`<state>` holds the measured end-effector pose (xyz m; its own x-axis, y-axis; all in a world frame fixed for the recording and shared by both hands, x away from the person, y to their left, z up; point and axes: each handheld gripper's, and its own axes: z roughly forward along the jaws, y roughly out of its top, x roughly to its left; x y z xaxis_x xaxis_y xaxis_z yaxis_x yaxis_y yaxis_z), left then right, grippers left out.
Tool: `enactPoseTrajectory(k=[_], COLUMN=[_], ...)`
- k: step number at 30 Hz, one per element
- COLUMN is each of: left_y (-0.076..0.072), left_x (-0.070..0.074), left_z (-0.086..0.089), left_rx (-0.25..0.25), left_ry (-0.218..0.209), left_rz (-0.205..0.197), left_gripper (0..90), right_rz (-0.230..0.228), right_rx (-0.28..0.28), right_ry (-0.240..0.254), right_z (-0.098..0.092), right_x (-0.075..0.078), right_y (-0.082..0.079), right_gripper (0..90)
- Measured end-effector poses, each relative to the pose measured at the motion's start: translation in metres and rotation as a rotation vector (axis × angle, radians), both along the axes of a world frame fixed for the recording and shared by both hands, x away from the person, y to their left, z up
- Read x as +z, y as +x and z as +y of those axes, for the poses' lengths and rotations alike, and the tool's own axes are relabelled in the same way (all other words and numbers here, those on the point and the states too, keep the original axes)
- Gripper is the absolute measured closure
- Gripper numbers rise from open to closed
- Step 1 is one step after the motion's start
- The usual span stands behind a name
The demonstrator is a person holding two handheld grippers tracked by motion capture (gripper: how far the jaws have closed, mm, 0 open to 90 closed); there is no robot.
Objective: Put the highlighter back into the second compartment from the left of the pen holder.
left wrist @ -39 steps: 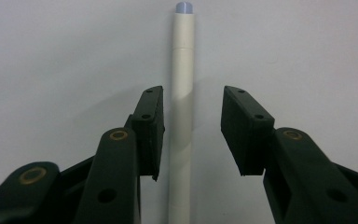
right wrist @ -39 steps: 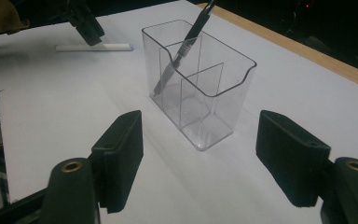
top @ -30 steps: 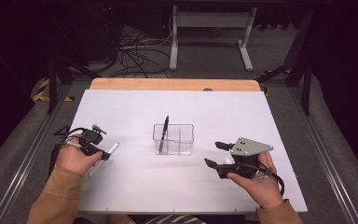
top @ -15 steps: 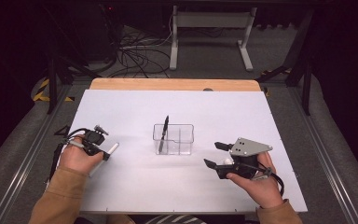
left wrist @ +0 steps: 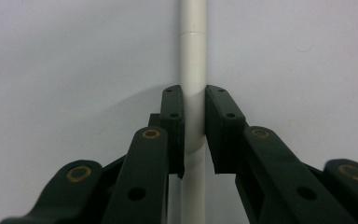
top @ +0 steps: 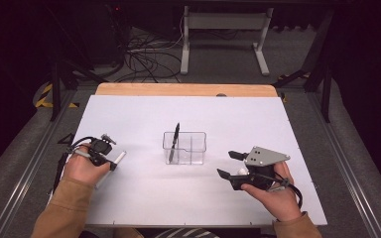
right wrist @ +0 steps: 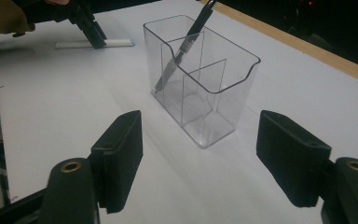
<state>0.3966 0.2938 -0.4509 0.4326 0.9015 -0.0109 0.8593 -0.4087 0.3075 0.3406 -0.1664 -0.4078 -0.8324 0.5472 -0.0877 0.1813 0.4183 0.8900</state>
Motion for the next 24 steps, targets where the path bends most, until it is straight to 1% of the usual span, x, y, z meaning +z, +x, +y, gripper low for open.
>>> enactPoseTrajectory(k=[3,8,11,14,17,20,24], left_y=[0.0,-0.003,-0.006,-0.008,-0.009,-0.011,-0.012], left_x=[0.0,0.007,0.013,0.016,0.019,0.021,0.024], left_z=[0.0,0.0,-0.001,-0.002,-0.003,-0.002,-0.002], left_rx=[-0.005,-0.009,-0.014,-0.016,-0.013,-0.017,-0.015], left_ry=[-0.002,-0.025,-0.029,-0.019,-0.028,-0.028,-0.025], left_rz=[-0.001,-0.053,-0.077,-0.09,-0.1,-0.103,-0.121], left_gripper=[78.6,78.7,78.7,78.7,78.7,78.7,78.7], right_rz=[0.001,0.001,-0.001,0.001,0.0,0.0,0.001], right_rx=[-0.002,-0.003,-0.003,-0.003,-0.003,-0.005,-0.004], right_ry=[-0.002,-0.001,0.0,0.0,-0.001,-0.002,-0.003], right_z=[0.0,0.0,0.0,0.0,0.0,0.0,0.0], right_x=[0.0,0.0,0.0,0.0,0.0,0.0,0.0], right_y=[0.0,0.0,0.0,0.0,0.0,0.0,0.0], right_gripper=[32.4,32.3,32.4,32.3,32.4,32.4,32.4])
